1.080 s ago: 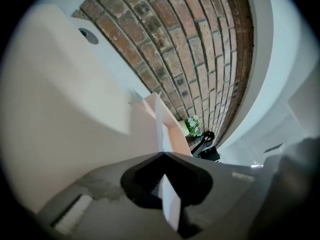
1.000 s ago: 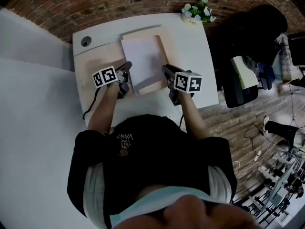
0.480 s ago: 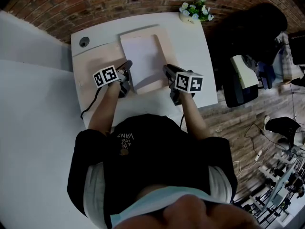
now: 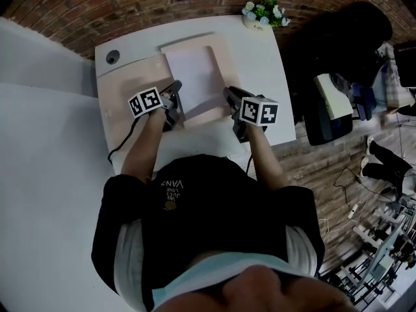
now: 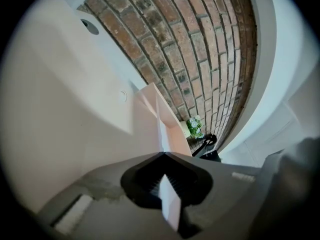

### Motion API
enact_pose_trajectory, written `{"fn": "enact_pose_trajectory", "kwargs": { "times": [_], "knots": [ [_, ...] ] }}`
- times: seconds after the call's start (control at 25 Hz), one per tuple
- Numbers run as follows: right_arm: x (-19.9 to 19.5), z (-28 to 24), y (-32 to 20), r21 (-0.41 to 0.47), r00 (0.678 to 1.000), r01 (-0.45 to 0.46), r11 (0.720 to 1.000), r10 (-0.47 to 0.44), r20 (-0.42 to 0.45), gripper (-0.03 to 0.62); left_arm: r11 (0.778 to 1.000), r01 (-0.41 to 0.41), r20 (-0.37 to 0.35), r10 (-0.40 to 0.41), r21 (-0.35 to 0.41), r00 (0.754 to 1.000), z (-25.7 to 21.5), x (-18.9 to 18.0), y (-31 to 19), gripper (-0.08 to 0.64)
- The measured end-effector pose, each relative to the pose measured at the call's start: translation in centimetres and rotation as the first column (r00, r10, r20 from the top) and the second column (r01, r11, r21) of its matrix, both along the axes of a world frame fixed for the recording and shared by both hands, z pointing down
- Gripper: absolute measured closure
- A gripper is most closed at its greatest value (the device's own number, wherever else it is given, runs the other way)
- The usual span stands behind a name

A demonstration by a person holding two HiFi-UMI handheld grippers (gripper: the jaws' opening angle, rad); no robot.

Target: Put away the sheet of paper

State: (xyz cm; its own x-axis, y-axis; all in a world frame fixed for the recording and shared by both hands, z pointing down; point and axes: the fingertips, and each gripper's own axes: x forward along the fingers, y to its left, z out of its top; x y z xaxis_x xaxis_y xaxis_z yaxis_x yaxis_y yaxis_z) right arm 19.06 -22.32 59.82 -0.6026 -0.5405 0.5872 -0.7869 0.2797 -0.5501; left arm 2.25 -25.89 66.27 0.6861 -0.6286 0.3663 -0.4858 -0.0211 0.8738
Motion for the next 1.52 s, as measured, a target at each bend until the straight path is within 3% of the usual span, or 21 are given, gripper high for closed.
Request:
{"fn": "enact_pose_trajectory", "kwargs": {
  "times": [0.96, 1.2, 1.52],
  "knots": [
    [0.8, 0.4, -0.5, -0.004, 1.0, -0.01, 1.0, 0.01, 0.009, 0.515, 1.0, 0.014, -0.031, -0.014, -0.022, 0.999, 0.2, 2.5, -0.9, 0.56],
    [0.7, 0.3, -0.4, -0.003, 1.0, -0.009, 1.0, 0.009, 0.013, 0.515, 1.0, -0.007, -0.006, 0.007, -0.014, 1.0, 0.2, 2.3, -0.7, 0.56],
    [0.3, 0.1, -0.3, 0.002, 1.0, -0.006, 1.0, 0.006, 0.02, 0.515, 1.0, -0.024, 0.033, 0.025, -0.011, 0.999, -0.1, 2.4, -0.4, 0.451]
  ]
}}
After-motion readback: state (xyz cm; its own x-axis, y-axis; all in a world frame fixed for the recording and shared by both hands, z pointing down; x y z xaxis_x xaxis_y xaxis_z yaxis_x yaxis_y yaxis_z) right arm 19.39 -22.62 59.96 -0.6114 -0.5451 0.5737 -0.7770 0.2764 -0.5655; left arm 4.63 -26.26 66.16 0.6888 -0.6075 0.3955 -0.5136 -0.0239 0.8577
